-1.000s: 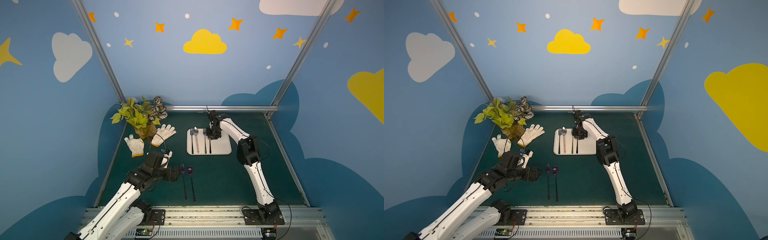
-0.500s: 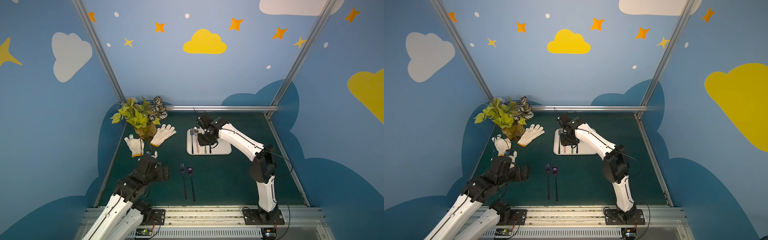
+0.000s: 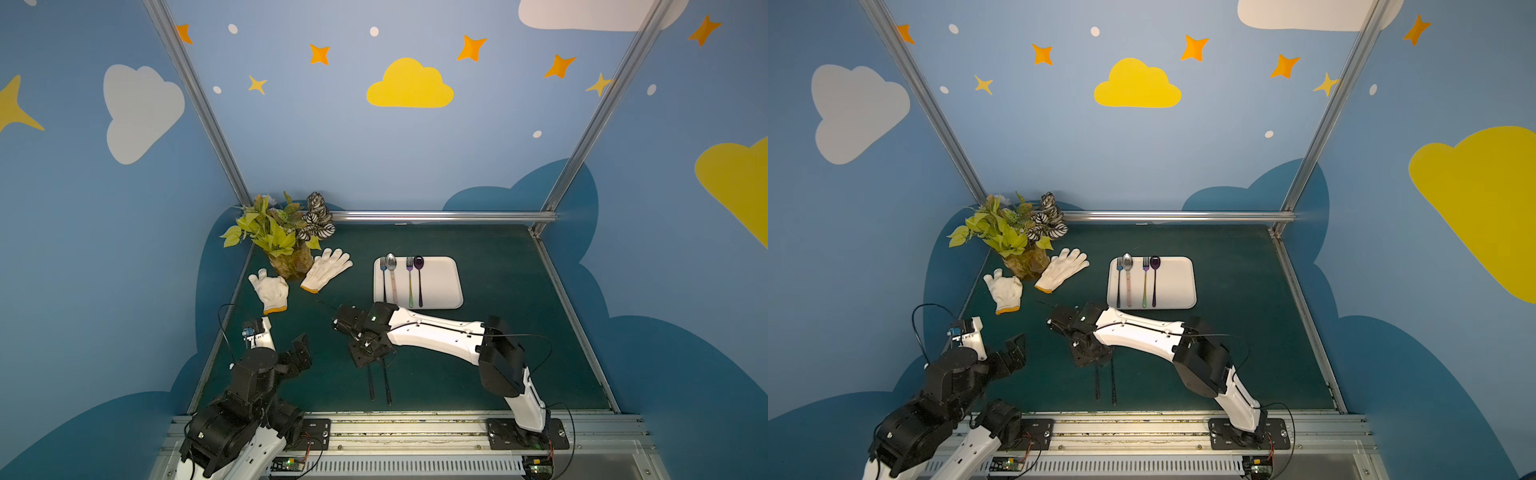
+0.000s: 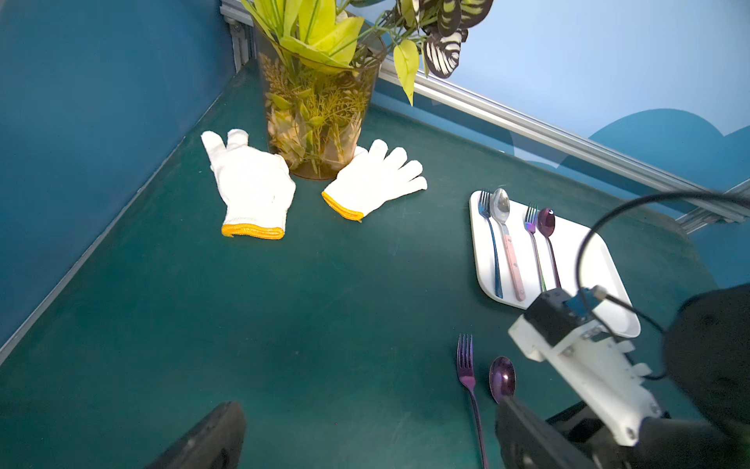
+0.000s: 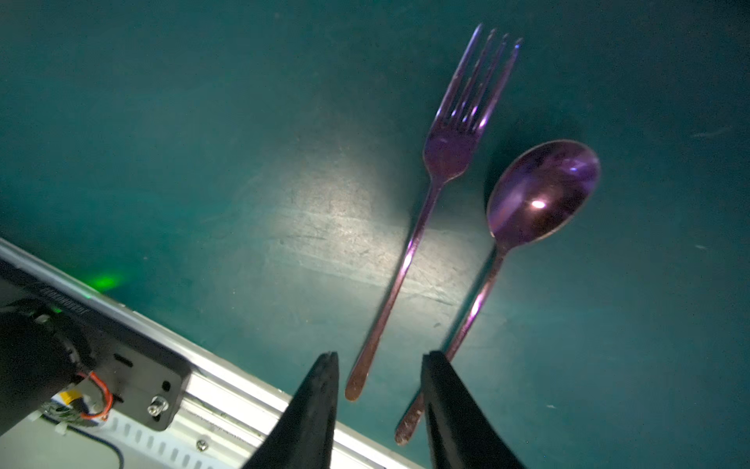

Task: Set the spoon and fork side by side
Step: Pick up the fork at the center of the board.

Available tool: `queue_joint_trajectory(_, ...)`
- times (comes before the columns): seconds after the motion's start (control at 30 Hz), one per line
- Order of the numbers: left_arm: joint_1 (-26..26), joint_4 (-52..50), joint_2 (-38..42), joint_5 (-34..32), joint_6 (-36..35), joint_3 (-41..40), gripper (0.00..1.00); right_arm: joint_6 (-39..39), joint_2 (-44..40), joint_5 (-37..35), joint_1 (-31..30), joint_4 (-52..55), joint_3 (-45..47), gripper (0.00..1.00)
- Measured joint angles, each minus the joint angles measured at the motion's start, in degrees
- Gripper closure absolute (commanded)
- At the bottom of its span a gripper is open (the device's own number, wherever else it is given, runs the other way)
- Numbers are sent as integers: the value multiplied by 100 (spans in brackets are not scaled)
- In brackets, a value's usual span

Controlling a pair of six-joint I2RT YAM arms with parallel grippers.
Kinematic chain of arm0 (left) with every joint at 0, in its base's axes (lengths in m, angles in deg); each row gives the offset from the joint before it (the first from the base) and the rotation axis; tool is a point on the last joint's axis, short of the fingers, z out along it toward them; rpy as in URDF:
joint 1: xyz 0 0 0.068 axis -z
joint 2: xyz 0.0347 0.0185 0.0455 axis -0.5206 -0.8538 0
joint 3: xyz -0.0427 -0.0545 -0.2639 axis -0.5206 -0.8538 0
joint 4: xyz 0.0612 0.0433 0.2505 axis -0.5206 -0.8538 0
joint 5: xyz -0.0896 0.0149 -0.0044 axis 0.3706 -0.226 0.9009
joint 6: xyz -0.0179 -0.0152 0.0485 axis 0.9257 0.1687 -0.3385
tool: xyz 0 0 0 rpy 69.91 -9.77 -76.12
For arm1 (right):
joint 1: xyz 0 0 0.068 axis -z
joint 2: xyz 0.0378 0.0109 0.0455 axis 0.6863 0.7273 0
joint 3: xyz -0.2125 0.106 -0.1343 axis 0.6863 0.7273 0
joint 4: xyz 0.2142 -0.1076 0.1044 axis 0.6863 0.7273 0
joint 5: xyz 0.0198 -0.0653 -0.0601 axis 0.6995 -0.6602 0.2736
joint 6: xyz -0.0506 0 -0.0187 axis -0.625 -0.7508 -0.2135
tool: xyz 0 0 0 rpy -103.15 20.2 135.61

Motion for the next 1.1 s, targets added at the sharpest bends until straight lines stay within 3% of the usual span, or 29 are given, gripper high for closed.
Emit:
queue_joint_trajectory(0.2,7,0,9,-11,-2,0,0,201,531,-7,125,-173,-50,66)
queue_joint_trajectory(0.6,24,4,83,-9,-4,-4,0,221,824,83,310,-286,-232,73)
queue_joint_trajectory(0.87,28,7,72,-4,-7,-7,0,216,876,118,380,-291,-306,99)
queue_joint_trajectory(1.1,28,7,70,-4,-7,-7,0,267,874,144,407,-376,-326,100)
